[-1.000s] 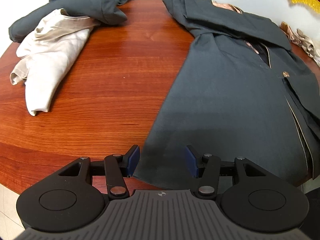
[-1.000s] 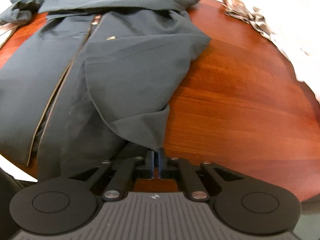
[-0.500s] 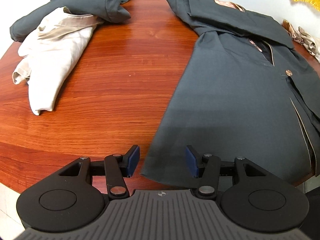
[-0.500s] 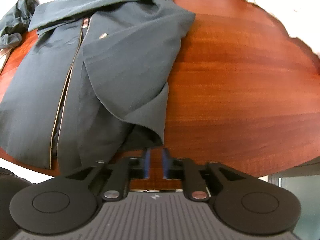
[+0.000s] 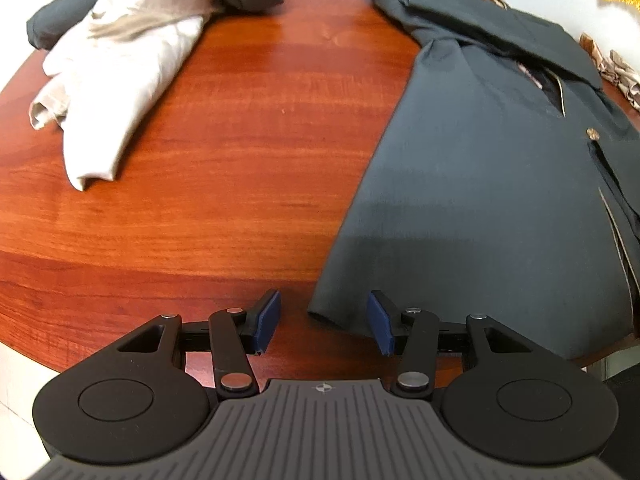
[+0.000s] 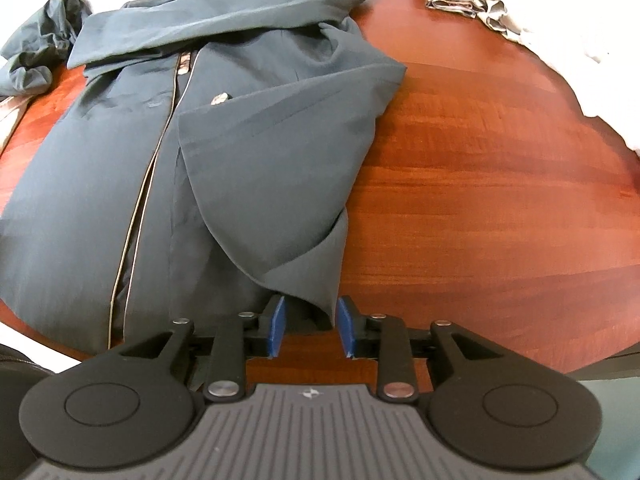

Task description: Fold clothes

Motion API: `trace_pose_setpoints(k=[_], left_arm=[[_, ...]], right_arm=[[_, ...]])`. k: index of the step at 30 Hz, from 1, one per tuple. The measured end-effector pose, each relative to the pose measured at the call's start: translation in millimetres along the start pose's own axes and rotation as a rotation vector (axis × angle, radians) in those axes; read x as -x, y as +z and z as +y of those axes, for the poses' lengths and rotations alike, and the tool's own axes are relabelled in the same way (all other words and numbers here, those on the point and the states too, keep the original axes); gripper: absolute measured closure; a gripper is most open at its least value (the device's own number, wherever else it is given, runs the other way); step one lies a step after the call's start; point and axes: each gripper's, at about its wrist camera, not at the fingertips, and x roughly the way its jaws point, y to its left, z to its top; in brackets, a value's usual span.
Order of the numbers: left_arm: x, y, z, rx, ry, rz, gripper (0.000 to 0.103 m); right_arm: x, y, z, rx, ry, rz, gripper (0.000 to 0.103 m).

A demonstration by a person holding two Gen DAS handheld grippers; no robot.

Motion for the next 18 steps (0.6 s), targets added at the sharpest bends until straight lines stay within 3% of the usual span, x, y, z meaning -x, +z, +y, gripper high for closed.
trace_pose_setpoints(k=[3, 4, 5, 10, 18], left_arm=[[-1, -1, -2, -0.017, -0.013, -0.008, 0.067], [-1, -1, -2, -0.019, -0.014, -0.010, 0.086], [-2, 0, -2, -0.015, -0.026, -0.009, 0.093], [2, 4, -5, 0.001, -0.043, -0.008, 0.097], [39, 27, -50, -0.010, -0.114, -0.100, 0.098]], right_arm=[[3, 1, -1, 0.001, -0.007, -0.005, 0.067], [5, 1, -1, 0.000, -0.012, -0.006, 0.066], [6, 1, -2, -0.002, -0.014, -0.006, 0.065], [15, -2, -13, -0.013, -0.032, -0.010, 0.060], [20, -9, -42, -0.033, -0.036, 0.001, 0.058]])
